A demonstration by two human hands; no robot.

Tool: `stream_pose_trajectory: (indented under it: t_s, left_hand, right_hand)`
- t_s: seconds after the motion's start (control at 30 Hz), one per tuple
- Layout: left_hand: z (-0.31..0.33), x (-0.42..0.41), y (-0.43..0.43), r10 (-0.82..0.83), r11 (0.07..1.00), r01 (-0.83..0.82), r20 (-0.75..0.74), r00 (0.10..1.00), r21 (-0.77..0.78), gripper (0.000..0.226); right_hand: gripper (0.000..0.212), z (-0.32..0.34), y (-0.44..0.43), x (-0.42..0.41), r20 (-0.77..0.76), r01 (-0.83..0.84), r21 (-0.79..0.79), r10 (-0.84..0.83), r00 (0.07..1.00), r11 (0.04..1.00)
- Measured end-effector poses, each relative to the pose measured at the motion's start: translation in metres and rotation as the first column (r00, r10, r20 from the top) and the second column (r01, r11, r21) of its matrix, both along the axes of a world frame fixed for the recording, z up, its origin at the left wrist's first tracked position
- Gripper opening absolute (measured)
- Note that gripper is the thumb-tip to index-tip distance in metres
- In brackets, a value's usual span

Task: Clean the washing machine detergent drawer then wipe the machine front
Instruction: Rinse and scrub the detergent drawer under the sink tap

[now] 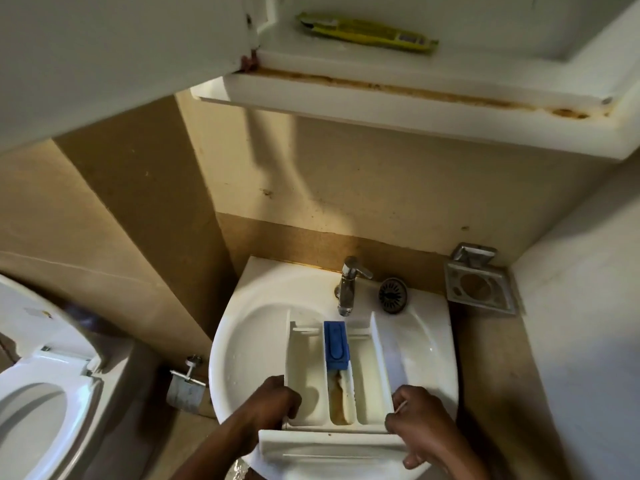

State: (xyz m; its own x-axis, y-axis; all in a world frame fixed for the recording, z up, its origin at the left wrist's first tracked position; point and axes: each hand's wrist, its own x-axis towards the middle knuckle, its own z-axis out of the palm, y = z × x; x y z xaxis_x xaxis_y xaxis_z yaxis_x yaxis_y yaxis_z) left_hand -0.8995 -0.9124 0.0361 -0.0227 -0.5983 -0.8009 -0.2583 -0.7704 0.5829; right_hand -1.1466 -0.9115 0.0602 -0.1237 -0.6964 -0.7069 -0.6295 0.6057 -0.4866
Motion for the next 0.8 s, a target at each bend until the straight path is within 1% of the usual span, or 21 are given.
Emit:
stream_pose_trajectory:
  t_s: [0.07, 0.13, 0.2, 0.27, 0.4, 0.5, 0.57, 0.63, 0.73, 0.8]
  left_hand:
    - [0.002, -0.001, -0.007, -0.073, 0.996, 0.073, -0.008, 0.997, -0.042, 0.025]
    - [0.001, -0.003, -0.013, -0.139, 0.986, 0.136, -0.023, 0.990, -0.098, 0.041]
    - [-0.002, -0.006, -0.016, -0.173, 0.974, 0.167, -0.027, 0.985, -0.153, 0.056]
    - [-0.005, -0.006, -0.017, -0.174, 0.969, 0.169, -0.013, 0.985, -0.183, 0.062]
    - [-0.014, -0.002, -0.015, -0.157, 0.963, 0.153, -0.001, 0.988, -0.221, 0.052]
    - [-0.012, -0.002, -0.016, -0.163, 0.964, 0.159, -0.002, 0.987, -0.214, 0.063]
    - [-0.010, -0.001, -0.018, -0.181, 0.962, 0.176, -0.006, 0.983, -0.207, 0.064]
    - [-0.011, 0.000, -0.018, -0.206, 0.959, 0.198, -0.018, 0.978, -0.202, 0.061]
    - [-0.013, -0.002, -0.017, -0.213, 0.958, 0.207, -0.011, 0.977, -0.198, 0.047]
    - [-0.015, -0.004, -0.018, -0.216, 0.958, 0.211, -0.006, 0.976, -0.194, 0.047]
  right_hand:
    - [0.011, -0.005, 0.004, -0.003, -0.016, -0.022, -0.016, 0.022, 1.000, 1.000]
    - [0.012, -0.014, 0.006, -0.004, -0.042, -0.027, -0.027, 0.026, 0.999, 0.999]
    - [0.014, -0.027, 0.006, -0.003, -0.082, -0.035, -0.033, 0.032, 0.996, 0.999]
    - [0.016, -0.037, 0.007, 0.002, -0.097, -0.027, -0.046, 0.023, 0.995, 0.999]
    - [0.022, -0.049, 0.006, 0.014, -0.136, -0.095, -0.105, 0.080, 0.987, 0.990]
    - [0.025, -0.052, 0.005, 0.016, -0.154, -0.119, -0.092, 0.104, 0.983, 0.989]
    - [0.023, -0.053, 0.004, 0.013, -0.154, -0.114, -0.084, 0.100, 0.983, 0.990]
    - [0.021, -0.053, 0.004, 0.010, -0.167, -0.128, -0.080, 0.113, 0.979, 0.989]
    - [0.023, -0.049, 0.001, 0.009, -0.173, -0.155, -0.079, 0.139, 0.975, 0.985]
    - [0.024, -0.047, -0.001, 0.009, -0.180, -0.168, -0.075, 0.152, 0.972, 0.983]
